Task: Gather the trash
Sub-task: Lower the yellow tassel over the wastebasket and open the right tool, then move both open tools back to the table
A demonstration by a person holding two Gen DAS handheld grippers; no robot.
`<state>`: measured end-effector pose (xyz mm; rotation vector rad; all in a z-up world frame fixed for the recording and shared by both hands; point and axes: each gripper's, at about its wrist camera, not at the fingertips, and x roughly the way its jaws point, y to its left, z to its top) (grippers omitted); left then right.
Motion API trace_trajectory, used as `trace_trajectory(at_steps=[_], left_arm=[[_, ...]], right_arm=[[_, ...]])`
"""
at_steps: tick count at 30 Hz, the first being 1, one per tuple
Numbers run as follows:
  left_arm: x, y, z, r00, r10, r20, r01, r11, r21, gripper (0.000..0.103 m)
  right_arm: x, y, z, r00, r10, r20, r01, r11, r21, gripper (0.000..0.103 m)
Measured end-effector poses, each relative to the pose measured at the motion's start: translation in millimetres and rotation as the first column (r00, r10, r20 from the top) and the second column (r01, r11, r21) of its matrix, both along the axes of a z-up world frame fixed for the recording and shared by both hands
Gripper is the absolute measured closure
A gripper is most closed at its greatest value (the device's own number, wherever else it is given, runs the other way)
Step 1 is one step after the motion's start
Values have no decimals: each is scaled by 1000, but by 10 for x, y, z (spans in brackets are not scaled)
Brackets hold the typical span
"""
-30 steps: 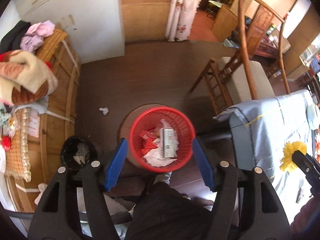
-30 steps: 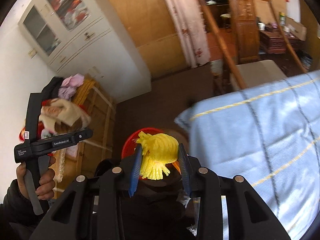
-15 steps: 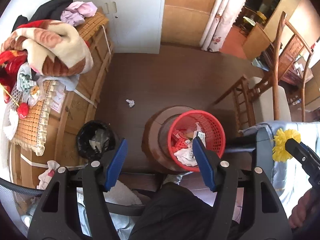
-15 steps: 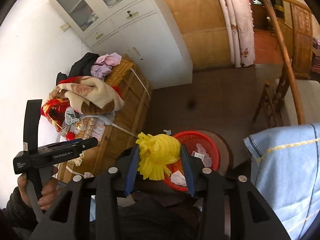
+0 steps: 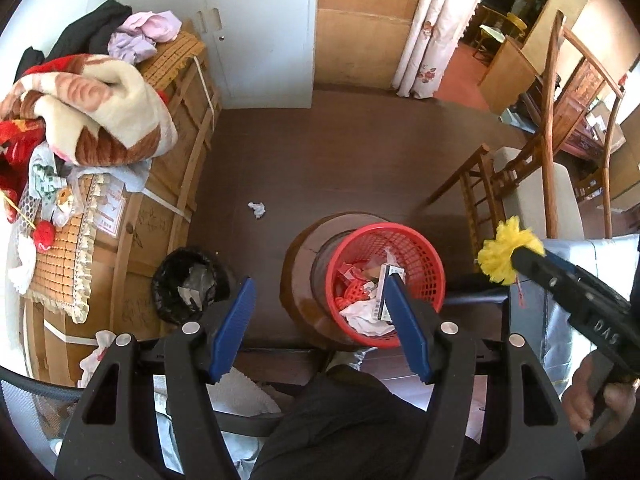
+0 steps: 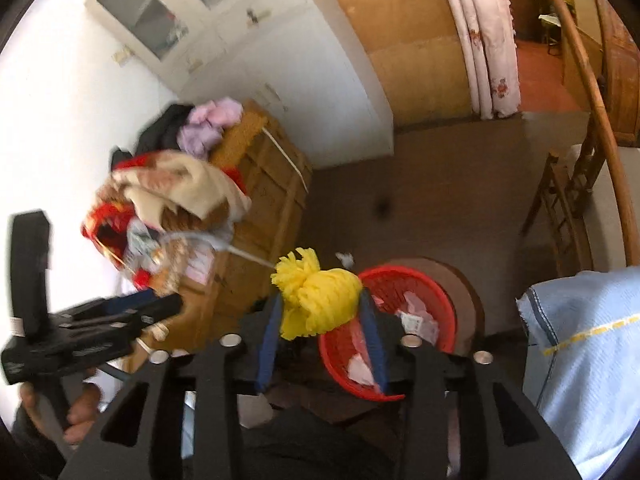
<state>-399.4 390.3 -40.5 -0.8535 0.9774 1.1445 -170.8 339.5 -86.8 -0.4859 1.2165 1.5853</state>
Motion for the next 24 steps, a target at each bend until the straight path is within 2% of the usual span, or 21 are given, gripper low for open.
trace_trajectory(at_steps=[1, 5, 10, 16, 21, 24], left_arm=[[-16, 24, -14, 1000, 10, 2, -9, 1000, -5, 37], [-8, 99, -68, 1000, 16, 4, -16, 1000, -26, 37], [154, 122, -78, 999, -32, 4, 32, 999, -31, 37], [475, 166, -42, 992, -121, 27, 121, 992, -19, 31], [900, 135, 9, 971, -233, 48, 234, 972, -6, 27], [1249, 51, 36, 944, -326, 55, 326, 945, 2, 26]], right_arm=[[8, -7, -6, 1000, -4, -2, 4, 1000, 1, 37], [48, -29, -9, 1000, -13, -11, 13, 1000, 12, 37], [193, -106, 70, 999, -54, -8, 54, 998, 33, 37], [485, -359, 193, 985, -169, 29, 168, 985, 39, 37], [819, -746, 282, 949, -310, 54, 307, 950, 48, 33], [1038, -1049, 340, 910, -410, 63, 407, 912, 56, 29]])
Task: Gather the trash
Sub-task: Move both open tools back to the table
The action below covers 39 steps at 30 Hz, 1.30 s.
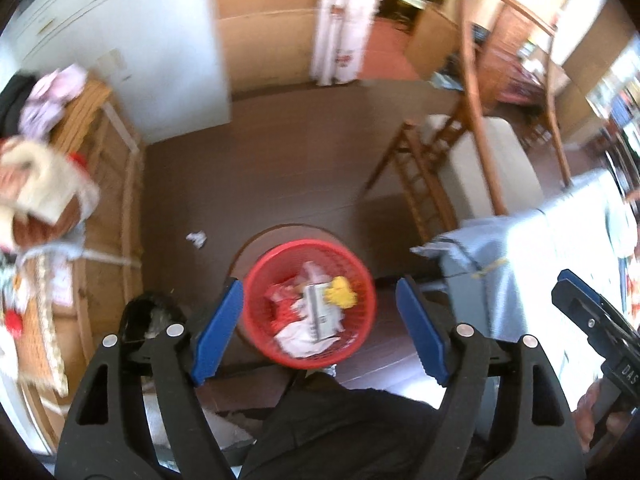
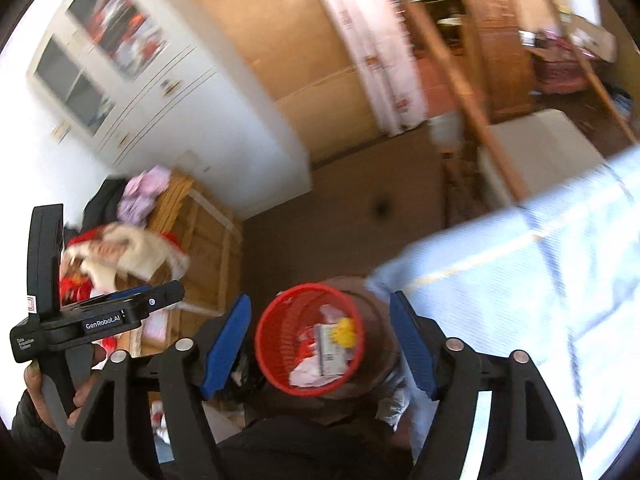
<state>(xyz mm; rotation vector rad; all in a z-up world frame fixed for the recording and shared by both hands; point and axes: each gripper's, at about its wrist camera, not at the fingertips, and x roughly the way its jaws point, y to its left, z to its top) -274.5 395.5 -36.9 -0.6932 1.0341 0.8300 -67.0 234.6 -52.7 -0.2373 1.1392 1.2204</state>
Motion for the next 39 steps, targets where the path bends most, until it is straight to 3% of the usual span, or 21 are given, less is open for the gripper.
trace_trajectory(at_steps=[4, 7, 11, 13, 17, 19, 21, 27, 31, 33, 34, 36, 37, 39], left_arm=[[456, -162, 47, 992, -129, 10, 129, 992, 16, 21], [825, -373, 75, 970, -241, 11, 241, 970, 31, 17], [1345, -739, 98, 917, -399, 16, 398, 917, 37, 15], [1572, -931, 107, 884, -467, 20, 467, 884, 37, 14], [2038, -1440, 125, 786, -617, 32, 616, 787, 36, 13], [2194, -1676, 125, 736, -676, 33, 675, 737, 40, 13], [2401, -2003, 137, 669, -742, 34, 741, 670, 48, 13], [2823, -2800, 126, 511, -859, 43, 857, 513, 46, 12], [3036, -3428, 70, 370, -928, 39, 927, 372, 51, 12], [3110, -3688, 23, 312, -949, 38, 949, 313, 47, 12], [3157, -3864, -11, 270, -962, 35, 962, 271, 41, 12], [3207, -4109, -50, 212, -977, 30, 976, 213, 35, 12], [3236, -4259, -78, 175, -984, 27, 984, 176, 34, 12], [3244, -4458, -106, 127, -992, 27, 991, 127, 29, 12]], right_arm=[[225, -478, 88, 987, -157, 30, 157, 988, 3, 25], [373, -876, 145, 960, -273, 57, 273, 962, 3, 19], [503, -1477, 216, 896, -436, 82, 437, 899, 9, 12], [535, -1838, 259, 846, -526, 92, 527, 850, 15, 12], [543, -2465, 308, 742, -663, 101, 664, 748, 30, 11], [529, -2827, 314, 675, -732, 94, 732, 680, 38, 10], [521, -3109, 311, 618, -781, 89, 781, 623, 46, 10], [453, -3853, 358, 455, -884, 109, 884, 463, 63, 10], [354, -4320, 384, 336, -934, 125, 935, 346, 74, 10], [262, -4534, 398, 268, -954, 132, 957, 279, 75, 10], [230, -4617, 396, 238, -962, 134, 965, 250, 77, 10], [131, -4844, 392, 159, -978, 136, 982, 171, 81, 9], [94, -4914, 387, 134, -982, 136, 986, 146, 81, 9], [1, -5085, 361, 71, -988, 135, 994, 82, 75, 9]])
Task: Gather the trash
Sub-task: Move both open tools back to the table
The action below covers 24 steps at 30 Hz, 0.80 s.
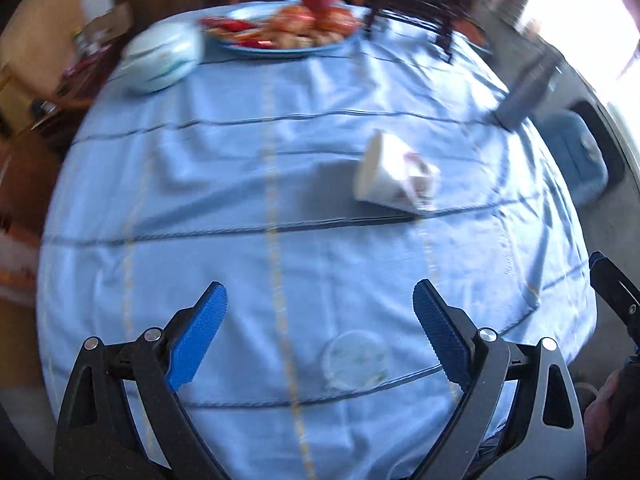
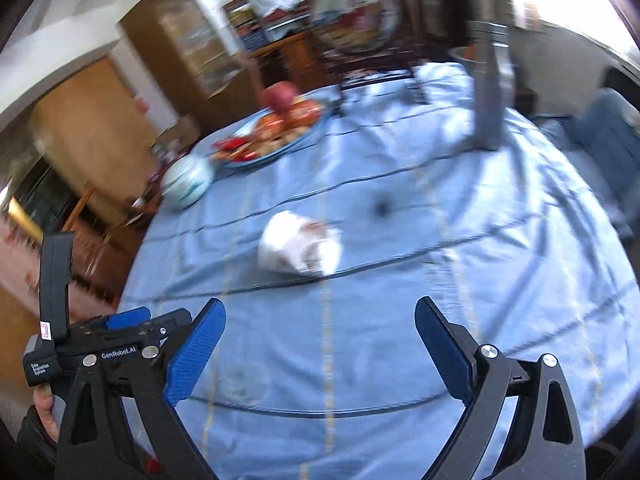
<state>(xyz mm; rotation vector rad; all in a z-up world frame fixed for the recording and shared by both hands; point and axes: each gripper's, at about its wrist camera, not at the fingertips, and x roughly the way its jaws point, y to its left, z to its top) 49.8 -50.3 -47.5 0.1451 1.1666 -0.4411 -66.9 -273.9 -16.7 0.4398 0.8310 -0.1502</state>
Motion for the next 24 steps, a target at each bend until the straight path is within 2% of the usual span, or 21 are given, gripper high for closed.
trace_trajectory(at_steps=[6, 11, 13, 17, 24], left_arm=[[42, -432, -91, 996, -87, -20, 87, 996, -7, 12], [73, -473, -114, 996, -82, -23, 82, 997, 4, 12], [100, -371, -116, 999, -50, -20, 50, 999, 18, 12], [201, -33, -183, 997, 71, -41, -69, 997, 47, 12], [299, 336, -282, 968, 244, -63, -238, 967, 85, 12]], right_arm=[[-152, -300, -72, 995, -98, -19, 98, 995, -2, 9], [-18, -351, -160, 994, -99, -39, 100, 994, 33, 8], [121, -316, -204, 997, -61, -52, 64, 997, 47, 8], [473, -140, -303, 994, 67, -81, -62, 996, 65, 8], [960, 39, -415, 965, 233, -120, -227, 972, 59, 8]])
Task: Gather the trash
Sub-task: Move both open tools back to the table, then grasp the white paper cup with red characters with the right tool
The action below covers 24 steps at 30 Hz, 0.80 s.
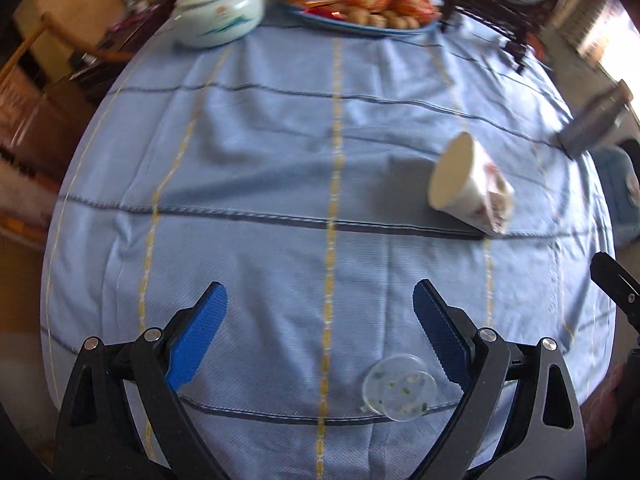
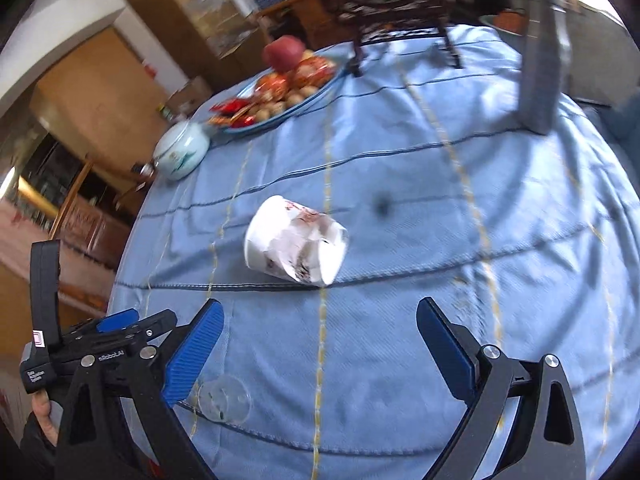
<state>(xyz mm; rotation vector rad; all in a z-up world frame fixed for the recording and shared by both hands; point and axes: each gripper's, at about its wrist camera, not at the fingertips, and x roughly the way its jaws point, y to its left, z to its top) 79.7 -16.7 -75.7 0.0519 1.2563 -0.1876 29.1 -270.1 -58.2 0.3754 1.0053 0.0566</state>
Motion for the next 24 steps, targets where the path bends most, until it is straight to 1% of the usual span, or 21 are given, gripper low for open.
trace_trajectory(at_steps=[4, 7, 11, 12, 15, 20, 24], left_arm=[[69, 61, -69, 999, 48, -23, -48, 999, 14, 12], [124, 68, -113, 996, 73, -41, -72, 997, 26, 12], [227, 48, -178, 993, 98, -62, -97, 995, 27, 12], [253, 45, -195, 992, 104, -67, -102, 994, 28, 12], [320, 38, -252, 989, 118, -85, -115, 993, 32, 12], [422, 35, -364, 984, 134, -116, -131, 991, 38, 12], [465, 26, -419, 982, 136, -132, -132, 990, 41, 12]], right_arm=[[254, 101, -91, 995, 101, -22, -101, 995, -26, 7], [404, 206, -163, 983, 179, -35, -182, 981, -75, 6], [585, 373, -241, 952, 303, -46, -306, 934, -182, 6], [635, 392, -261, 945, 324, -47, -327, 925, -193, 6], [788, 410, -314, 934, 353, -49, -355, 913, -201, 6], [1009, 421, -446, 926, 372, -68, -378, 907, -184, 6], [1059, 483, -569, 913, 398, -89, -408, 897, -171, 6]])
